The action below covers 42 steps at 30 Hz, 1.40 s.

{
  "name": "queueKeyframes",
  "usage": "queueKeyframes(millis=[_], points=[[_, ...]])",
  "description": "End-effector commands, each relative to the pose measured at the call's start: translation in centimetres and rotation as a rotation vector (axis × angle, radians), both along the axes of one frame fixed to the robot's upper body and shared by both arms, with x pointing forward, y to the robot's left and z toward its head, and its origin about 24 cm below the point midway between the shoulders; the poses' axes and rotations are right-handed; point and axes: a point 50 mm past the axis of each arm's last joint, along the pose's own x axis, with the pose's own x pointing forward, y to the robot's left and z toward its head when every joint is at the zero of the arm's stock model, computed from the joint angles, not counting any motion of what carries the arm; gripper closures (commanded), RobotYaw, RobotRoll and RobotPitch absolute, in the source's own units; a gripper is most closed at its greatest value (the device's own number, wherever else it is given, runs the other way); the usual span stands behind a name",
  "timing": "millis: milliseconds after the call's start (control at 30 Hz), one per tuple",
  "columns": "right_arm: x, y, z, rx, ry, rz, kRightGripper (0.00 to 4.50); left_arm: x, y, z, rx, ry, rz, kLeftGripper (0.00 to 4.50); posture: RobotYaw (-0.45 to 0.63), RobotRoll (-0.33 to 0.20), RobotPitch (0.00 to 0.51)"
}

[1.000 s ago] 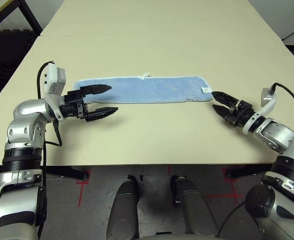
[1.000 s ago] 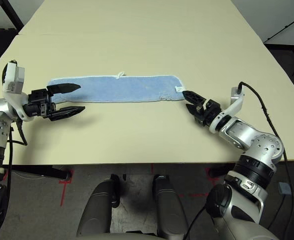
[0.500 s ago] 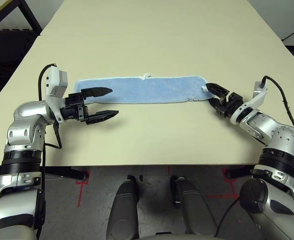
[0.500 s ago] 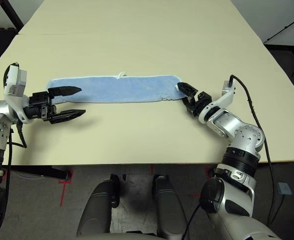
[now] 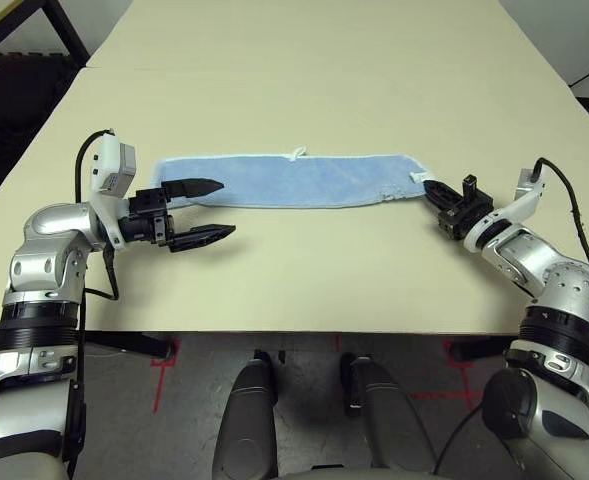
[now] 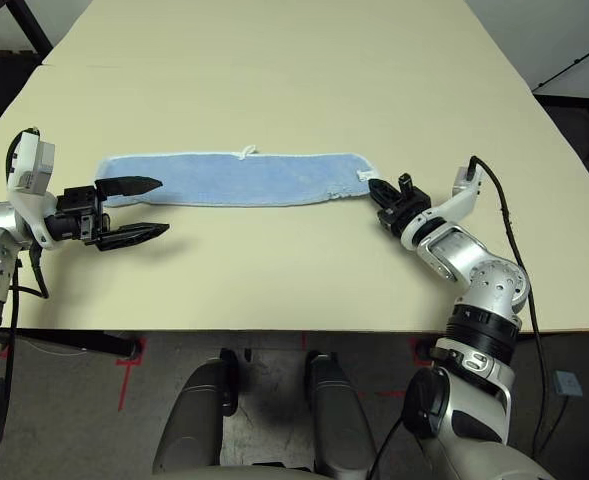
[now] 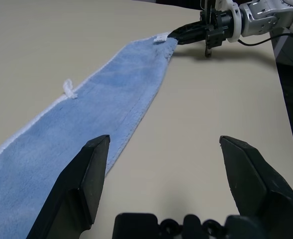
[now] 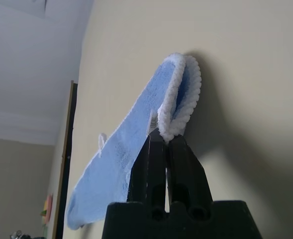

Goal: Fold the towel and set it aside.

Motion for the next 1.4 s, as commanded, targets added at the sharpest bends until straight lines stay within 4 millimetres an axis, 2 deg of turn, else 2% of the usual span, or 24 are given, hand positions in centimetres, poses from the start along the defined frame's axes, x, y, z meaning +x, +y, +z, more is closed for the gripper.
queueKeyframes(millis=[33, 367, 600, 900, 1067, 1233, 1400], points=[[-1.3, -2.8, -1.9, -0.027, 0.097, -0.112, 4.46, -0.1, -0.2, 0.0, 0.007, 0.012, -0.018, 0.0, 0.02, 0.0, 0.218], [-3.4, -7.9, -1.8, -0.106, 0.105, -0.236, 4.46, 0.7, -0.1, 0.1, -0.031, 0.006, 0.016, 0.0, 0.0, 0.0, 0.217], [-3.7, -8.3, -1.0, -0.098, 0.066, -0.193, 4.46, 1.1, -0.3, 0.2, -0.031, -0.002, 0.01, 0.0, 0.0, 0.0, 0.215], [-3.5, -5.9, 2.6, 0.046, -0.162, 0.021, 4.46, 1.1, -0.3, 0.3, -0.023, 0.001, 0.0, 0.0, 0.01, 0.0, 0.214], [-3.1, -2.8, 4.0, 0.004, -0.214, 0.204, 4.46, 1.1, -0.3, 0.4, -0.021, 0.005, -0.005, 0.0, 0.01, 0.0, 0.213], [-3.6, 0.8, 3.6, -0.154, -0.18, 0.45, 4.46, 1.1, -0.4, 0.4, -0.013, 0.003, -0.005, 0.0, 0.03, 0.0, 0.21], [-3.0, 2.8, 3.0, -0.223, -0.166, 0.5, 4.46, 1.0, -0.4, 0.4, -0.015, 0.007, -0.005, 0.0, 0.03, 0.0, 0.207]])
